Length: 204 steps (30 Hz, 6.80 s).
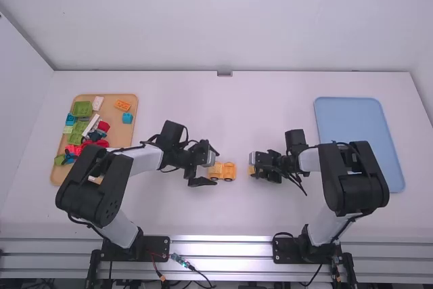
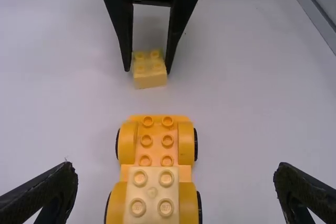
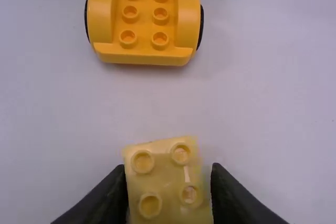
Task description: Assemble lego blocks to make yellow taxi
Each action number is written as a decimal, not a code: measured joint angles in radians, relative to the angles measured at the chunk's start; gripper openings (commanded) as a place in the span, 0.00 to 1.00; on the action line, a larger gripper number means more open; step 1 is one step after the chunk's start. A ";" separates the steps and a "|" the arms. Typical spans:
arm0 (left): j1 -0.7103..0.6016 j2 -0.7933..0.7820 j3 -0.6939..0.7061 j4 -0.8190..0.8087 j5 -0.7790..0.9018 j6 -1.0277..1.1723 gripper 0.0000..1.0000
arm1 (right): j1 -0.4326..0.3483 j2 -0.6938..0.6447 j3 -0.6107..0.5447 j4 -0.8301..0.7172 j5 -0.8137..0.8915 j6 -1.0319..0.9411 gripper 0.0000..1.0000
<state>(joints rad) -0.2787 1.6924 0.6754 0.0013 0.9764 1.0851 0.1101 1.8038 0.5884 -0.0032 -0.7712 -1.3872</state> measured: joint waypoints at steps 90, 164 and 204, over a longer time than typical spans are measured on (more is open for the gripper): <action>-0.111 0.260 -0.098 0.585 -0.132 -0.195 0.45 | 0.272 -0.086 0.109 -0.076 -0.005 0.332 0.00; -0.111 0.260 -0.091 0.596 -0.154 -0.236 0.43 | 0.311 -0.065 0.110 -0.019 0.089 0.321 0.43; -0.111 0.260 -0.092 0.613 -0.166 -0.249 0.40 | 0.169 -0.092 0.110 -0.106 -0.201 0.130 0.00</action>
<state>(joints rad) -0.3893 1.9522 0.5831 0.6147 0.8108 0.8364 0.2794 1.7115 0.6983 -0.1089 -0.9718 -1.2575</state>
